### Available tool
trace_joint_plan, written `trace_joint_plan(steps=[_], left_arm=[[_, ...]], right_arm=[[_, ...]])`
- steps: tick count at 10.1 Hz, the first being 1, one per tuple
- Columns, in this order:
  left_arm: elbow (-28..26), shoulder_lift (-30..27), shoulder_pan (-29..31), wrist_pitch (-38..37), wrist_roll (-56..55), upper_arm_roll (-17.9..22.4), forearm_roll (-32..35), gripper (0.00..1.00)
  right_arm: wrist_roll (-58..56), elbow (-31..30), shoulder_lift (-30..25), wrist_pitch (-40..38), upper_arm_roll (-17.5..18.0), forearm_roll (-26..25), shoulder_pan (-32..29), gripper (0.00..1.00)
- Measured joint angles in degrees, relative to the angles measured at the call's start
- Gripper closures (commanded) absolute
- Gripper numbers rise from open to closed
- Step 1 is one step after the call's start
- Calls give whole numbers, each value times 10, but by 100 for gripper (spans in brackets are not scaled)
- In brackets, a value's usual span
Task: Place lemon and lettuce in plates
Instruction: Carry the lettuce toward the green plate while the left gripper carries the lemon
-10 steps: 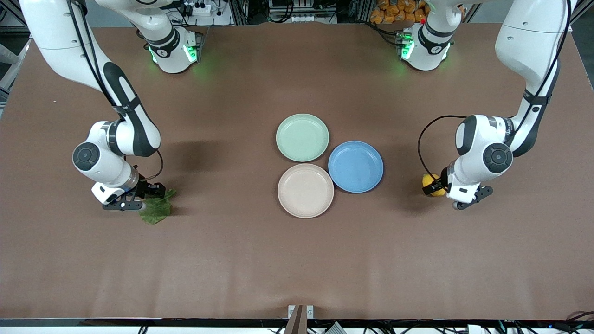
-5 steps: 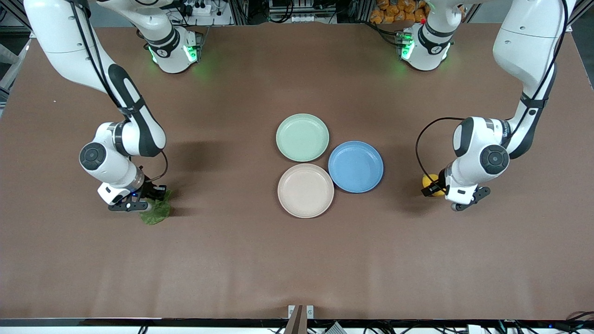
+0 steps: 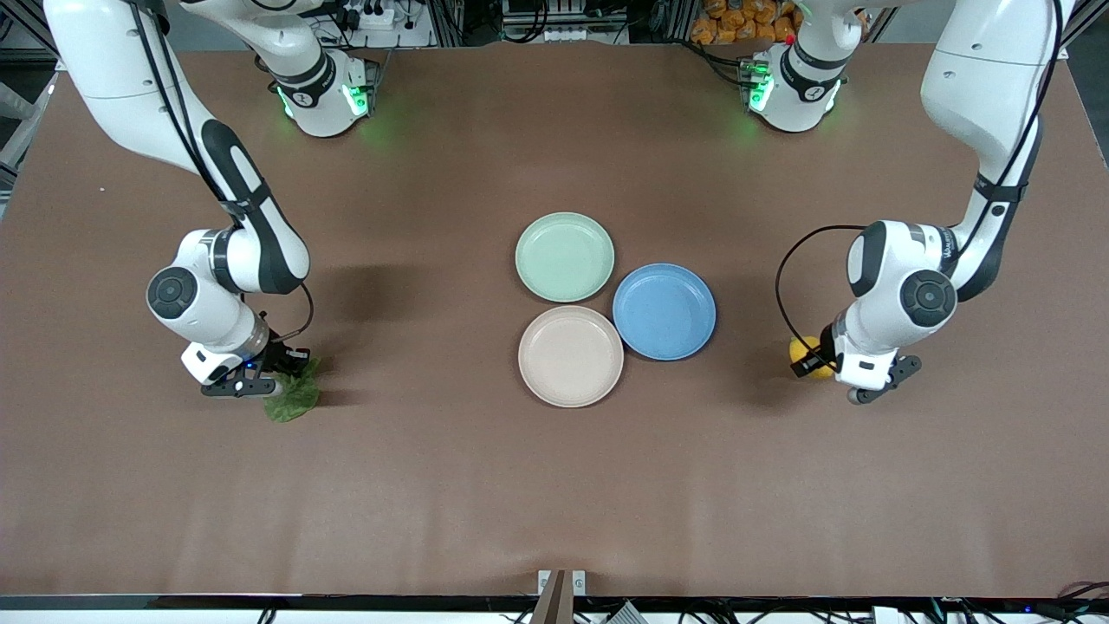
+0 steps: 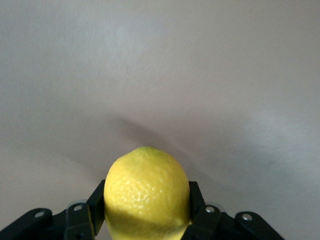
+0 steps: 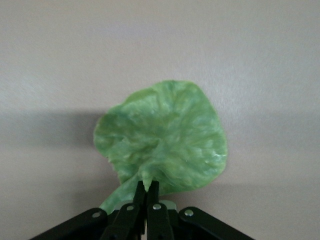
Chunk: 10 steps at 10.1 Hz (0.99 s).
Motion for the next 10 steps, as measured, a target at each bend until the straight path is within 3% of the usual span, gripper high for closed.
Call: trace_joint_plan(steps=[2,4,7,10], left_arm=[[40,-9,-1,-8,-18,-6,0,100],[81,-12,-14,-29,-47,-8,0,100],[112,-2,-49,-32,-108,-10,0,100],[144,19,-93,-33,-180,-12,0,100]], right_arm=[[54,50,-45,-147,29,0,0,100],[136,80,-109,-262,80,5,2,100],[305,79,-150,-298,158,13,18,100],[505,79,-151,-295,232,12,89,100]])
